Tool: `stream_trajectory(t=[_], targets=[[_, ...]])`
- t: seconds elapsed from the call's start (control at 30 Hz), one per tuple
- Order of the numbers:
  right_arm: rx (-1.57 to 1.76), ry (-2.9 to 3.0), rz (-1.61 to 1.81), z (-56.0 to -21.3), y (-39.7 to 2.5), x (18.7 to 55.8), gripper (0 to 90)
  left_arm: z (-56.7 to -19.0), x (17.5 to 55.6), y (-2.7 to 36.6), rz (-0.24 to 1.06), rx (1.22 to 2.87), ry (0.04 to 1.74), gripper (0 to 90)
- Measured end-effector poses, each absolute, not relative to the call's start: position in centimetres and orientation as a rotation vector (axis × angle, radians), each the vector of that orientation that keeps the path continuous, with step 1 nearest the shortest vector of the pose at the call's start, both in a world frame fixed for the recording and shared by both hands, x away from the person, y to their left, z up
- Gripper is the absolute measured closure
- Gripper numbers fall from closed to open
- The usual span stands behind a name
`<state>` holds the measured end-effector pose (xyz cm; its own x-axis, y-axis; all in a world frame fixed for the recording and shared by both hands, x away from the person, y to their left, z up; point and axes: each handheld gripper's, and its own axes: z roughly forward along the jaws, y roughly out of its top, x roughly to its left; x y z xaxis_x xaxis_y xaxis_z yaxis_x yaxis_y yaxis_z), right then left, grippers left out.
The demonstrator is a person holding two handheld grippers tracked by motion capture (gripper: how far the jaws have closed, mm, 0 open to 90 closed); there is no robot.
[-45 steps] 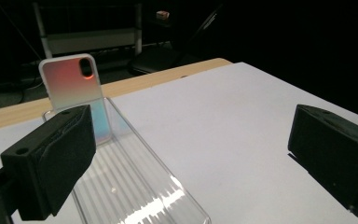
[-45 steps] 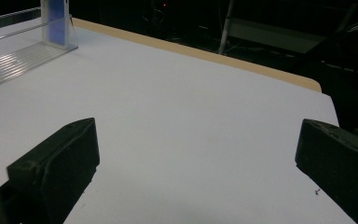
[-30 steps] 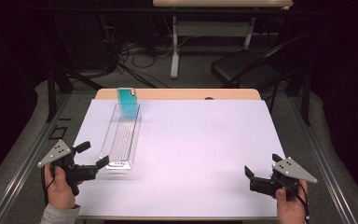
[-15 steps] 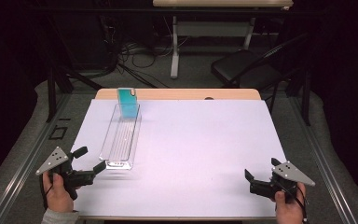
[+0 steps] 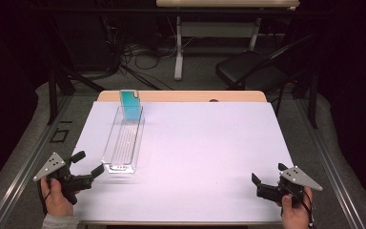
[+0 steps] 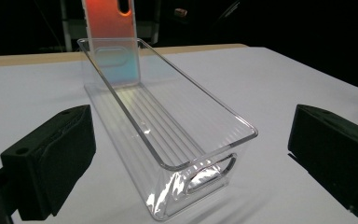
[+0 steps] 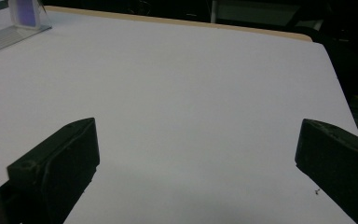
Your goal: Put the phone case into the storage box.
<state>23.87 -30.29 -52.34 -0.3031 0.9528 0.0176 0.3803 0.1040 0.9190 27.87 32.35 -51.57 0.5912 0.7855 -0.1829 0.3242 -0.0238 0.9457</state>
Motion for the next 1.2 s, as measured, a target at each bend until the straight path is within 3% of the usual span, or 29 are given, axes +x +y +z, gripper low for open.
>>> stream_trajectory(t=[1.2], targets=[[1.313,1.815,1.18,-54.2,-30.4,24.7,0.0,-52.8,28.3,33.2,0.476,1.601,0.997,1.1]])
